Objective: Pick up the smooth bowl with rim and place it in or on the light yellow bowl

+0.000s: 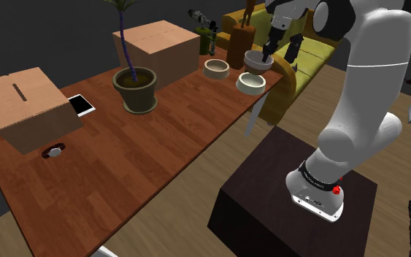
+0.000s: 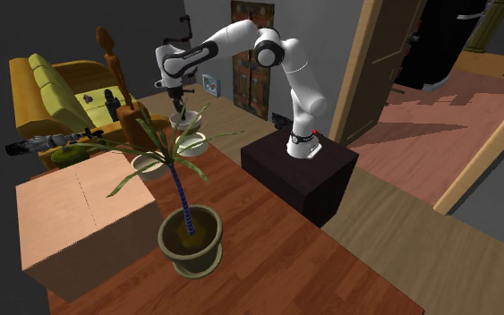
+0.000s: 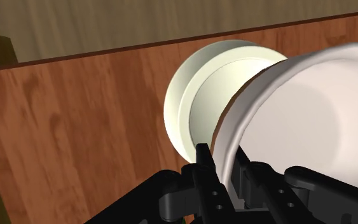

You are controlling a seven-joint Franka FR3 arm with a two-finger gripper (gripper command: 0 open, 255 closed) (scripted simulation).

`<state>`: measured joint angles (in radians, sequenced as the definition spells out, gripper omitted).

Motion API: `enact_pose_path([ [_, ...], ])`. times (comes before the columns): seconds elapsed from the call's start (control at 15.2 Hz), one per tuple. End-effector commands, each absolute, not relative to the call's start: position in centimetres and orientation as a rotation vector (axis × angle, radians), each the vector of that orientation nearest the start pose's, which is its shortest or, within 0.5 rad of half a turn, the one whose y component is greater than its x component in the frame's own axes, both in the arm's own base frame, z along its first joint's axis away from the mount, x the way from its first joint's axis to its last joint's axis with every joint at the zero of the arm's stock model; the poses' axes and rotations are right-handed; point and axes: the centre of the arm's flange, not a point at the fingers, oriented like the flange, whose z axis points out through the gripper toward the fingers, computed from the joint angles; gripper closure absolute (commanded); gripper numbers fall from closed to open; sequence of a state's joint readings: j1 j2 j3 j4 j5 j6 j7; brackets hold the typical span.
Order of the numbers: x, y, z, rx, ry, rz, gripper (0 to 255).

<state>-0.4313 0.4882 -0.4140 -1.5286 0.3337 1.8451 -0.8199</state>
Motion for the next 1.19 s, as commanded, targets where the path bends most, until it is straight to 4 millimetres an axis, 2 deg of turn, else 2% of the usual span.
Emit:
enact_pose_path([
  [0.0,49.3,-45.6,37.3,-2.962,0.157,-0.010,255],
  [0.53,49.3,-45.6,33.0,-2.962,0.157,-0.010,255],
  [1.06,49.3,-45.6,33.0,-2.962,0.157,-0.010,255],
  [1.12,49.3,-45.6,33.0,-2.962,0.157,-0.010,0],
])
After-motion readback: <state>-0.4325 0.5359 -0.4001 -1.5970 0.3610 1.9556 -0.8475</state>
